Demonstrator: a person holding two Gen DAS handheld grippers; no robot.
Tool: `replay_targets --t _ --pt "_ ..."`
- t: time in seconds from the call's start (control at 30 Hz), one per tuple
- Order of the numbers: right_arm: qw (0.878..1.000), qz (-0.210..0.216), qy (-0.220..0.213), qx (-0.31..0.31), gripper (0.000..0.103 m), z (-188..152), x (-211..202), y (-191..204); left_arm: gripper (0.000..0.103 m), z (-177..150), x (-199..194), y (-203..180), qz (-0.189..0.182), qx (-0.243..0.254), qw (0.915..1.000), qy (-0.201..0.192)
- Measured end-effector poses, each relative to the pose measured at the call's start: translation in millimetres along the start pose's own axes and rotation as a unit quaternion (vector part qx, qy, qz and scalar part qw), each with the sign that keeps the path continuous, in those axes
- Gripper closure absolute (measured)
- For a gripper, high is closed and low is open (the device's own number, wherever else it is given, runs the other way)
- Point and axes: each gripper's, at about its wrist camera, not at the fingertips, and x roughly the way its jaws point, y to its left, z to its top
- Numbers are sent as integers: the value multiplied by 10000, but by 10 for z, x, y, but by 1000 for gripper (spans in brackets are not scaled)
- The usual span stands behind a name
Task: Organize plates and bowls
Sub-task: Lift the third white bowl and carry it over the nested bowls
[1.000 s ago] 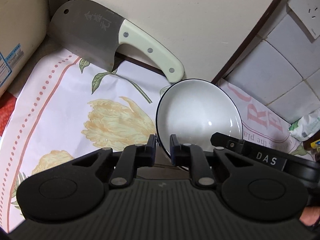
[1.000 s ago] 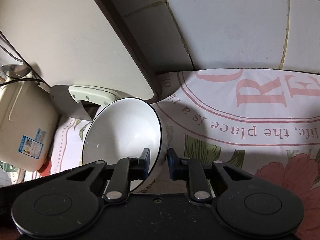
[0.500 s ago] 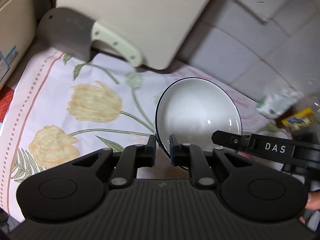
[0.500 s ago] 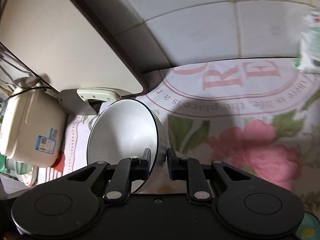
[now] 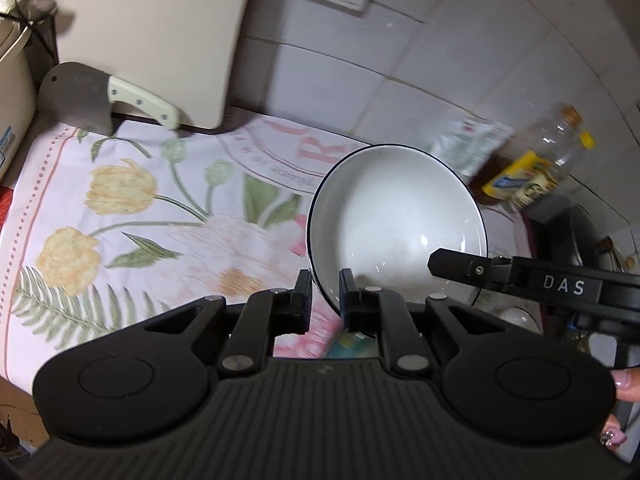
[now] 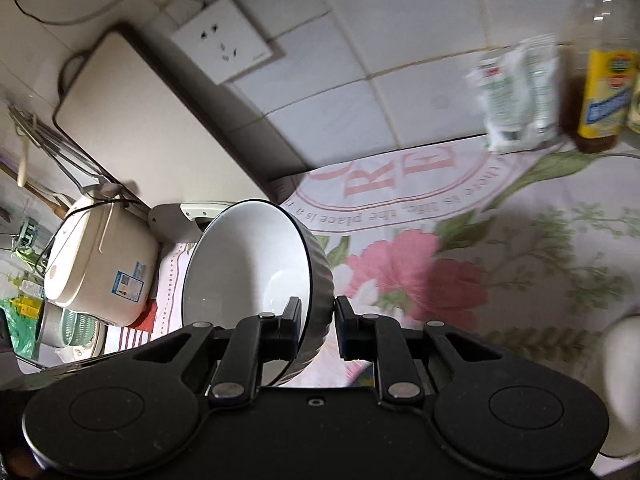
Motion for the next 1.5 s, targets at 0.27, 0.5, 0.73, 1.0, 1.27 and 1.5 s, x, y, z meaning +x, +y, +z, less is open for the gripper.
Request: replay_targets --t 0.27,0.5,0.73,1.0,1.27,1.5 --pt "9997 -62 -255 -34 81 -200 -729 -504 91 -389 -135 -817 -134 253 9996 -9" --pt "9993 -128 -332 74 81 -315 -1258 -1039 91 -607 -151 -1535 -273 434 9987 -49" --pt "9990 -379 -205 -73 81 -429 -1490 -1582 91 -908 157 -2130 -140 481 9986 139" --pt "9973 -650 88 -331 81 -485 -1311 -1981 91 -1107 552 -2391 118 316 9991 271" --pt "9965 -596 485 -344 81 -490 -1011 -2171 91 -1123 800 -2415 512 97 9980 351" --pt "9930 -774 565 -689 80 -448 -920 -2184 91 -1157 1010 -2435 627 -64 9967 505"
